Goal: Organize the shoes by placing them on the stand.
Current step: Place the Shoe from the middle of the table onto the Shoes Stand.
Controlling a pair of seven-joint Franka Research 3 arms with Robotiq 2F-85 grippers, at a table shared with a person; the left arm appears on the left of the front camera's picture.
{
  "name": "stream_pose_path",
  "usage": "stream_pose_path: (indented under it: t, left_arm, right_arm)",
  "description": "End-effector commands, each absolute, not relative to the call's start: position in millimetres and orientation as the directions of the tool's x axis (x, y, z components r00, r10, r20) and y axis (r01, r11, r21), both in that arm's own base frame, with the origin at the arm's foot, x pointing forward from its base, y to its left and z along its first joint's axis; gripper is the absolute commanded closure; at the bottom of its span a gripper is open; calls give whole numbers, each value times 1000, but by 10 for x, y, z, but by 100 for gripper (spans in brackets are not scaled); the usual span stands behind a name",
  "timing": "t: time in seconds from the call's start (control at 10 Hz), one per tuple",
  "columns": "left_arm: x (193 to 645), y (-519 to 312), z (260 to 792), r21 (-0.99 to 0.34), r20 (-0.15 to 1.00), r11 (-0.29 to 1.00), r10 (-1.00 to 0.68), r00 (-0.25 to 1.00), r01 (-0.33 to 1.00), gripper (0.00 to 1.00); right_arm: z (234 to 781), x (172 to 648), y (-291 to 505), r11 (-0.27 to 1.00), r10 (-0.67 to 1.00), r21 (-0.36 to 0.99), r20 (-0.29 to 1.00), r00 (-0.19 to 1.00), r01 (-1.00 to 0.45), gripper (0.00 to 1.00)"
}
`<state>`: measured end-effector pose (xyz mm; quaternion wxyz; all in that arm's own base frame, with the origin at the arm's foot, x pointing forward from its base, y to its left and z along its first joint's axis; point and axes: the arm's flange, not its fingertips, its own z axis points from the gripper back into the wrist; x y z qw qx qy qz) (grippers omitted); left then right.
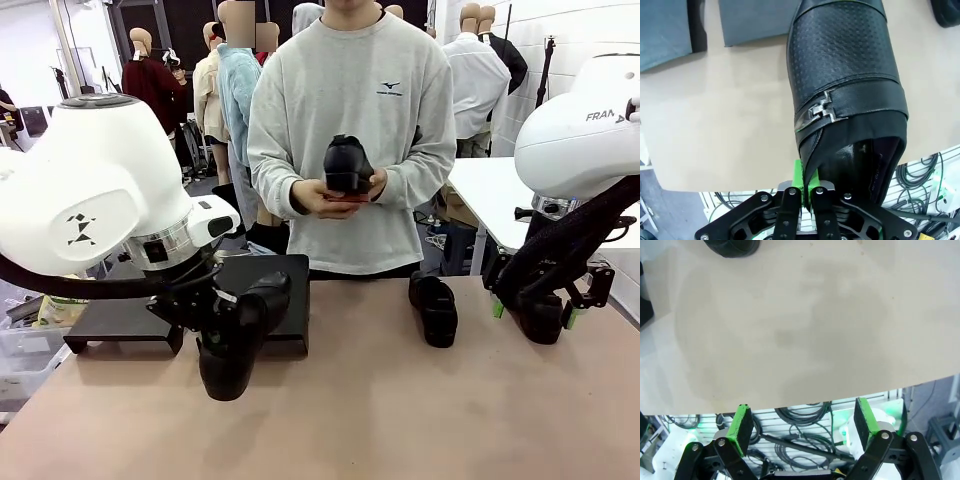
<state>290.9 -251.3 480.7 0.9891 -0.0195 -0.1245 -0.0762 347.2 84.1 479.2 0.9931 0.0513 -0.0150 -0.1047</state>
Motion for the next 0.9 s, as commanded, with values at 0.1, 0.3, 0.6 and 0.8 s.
stream_pose_path:
  t: [0.1, 0.3, 0.6, 0.8]
  left_arm:
    - [2909, -2513, 4807, -20, 249, 988, -146, 957, 156, 100]
    - [3081, -1892, 4806, 58, 301, 995, -98, 949, 85, 100]
    - [3259, -747, 4947, 76, 430, 995, 26, 902, -65, 100]
    - [3392, -476, 4927, 6, 478, 1000, 3, 878, -7, 100]
  right_arm:
    - [4806, 3504, 841, 975, -204, 97, 22, 979, 201, 0]
    - [4806, 3504, 841, 975, -204, 97, 22, 979, 201, 0]
    - [4806, 3504, 841, 975, -204, 97, 22, 979, 201, 0]
    - [4806, 3504, 841, 975, -204, 97, 22, 979, 201, 0]
